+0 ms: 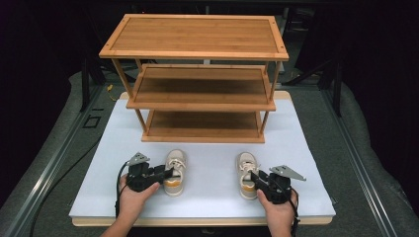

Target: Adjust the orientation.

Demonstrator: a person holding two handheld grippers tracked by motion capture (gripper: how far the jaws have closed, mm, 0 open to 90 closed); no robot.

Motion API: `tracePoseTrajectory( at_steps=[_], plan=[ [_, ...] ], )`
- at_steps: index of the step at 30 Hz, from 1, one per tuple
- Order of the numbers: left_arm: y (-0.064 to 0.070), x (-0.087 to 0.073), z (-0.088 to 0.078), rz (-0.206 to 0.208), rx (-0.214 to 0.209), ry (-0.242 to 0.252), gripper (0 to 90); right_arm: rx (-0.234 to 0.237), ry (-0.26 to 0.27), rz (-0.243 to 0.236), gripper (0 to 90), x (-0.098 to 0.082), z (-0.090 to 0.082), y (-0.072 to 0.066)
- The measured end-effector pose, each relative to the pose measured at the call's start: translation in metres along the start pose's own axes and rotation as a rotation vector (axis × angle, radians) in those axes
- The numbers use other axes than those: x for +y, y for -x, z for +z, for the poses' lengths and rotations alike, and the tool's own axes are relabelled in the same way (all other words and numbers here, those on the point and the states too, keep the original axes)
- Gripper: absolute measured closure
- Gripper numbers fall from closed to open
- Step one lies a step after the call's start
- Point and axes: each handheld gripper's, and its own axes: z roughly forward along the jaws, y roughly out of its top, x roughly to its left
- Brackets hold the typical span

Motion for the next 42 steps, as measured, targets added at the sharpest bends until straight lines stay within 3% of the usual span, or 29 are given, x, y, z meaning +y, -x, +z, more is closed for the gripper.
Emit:
tracePoseTrajectory(
  at_steps=[8,13,21,30,42],
  plan=[
    [0.014,0.0,0.008,0.008,-0.025,-0.006,55.1,0.043,-0.022,-0.026,64.7,0.001,0.014,-0.034],
    [0.018,0.0,0.011,0.005,-0.028,0.0,55.1,0.065,-0.029,-0.043,64.7,0.002,0.02,-0.047],
    [0.023,0.001,0.015,0.011,-0.039,-0.007,55.1,0.087,-0.018,-0.024,64.7,0.003,0.035,-0.07],
    [0.028,0.001,0.018,0.014,-0.049,-0.009,55.1,0.108,-0.013,0.007,64.4,0.003,0.043,-0.082],
    [0.033,0.0,0.021,0.012,-0.056,-0.011,55.1,0.145,-0.018,0.029,63.8,0.002,0.044,-0.088]
  ],
)
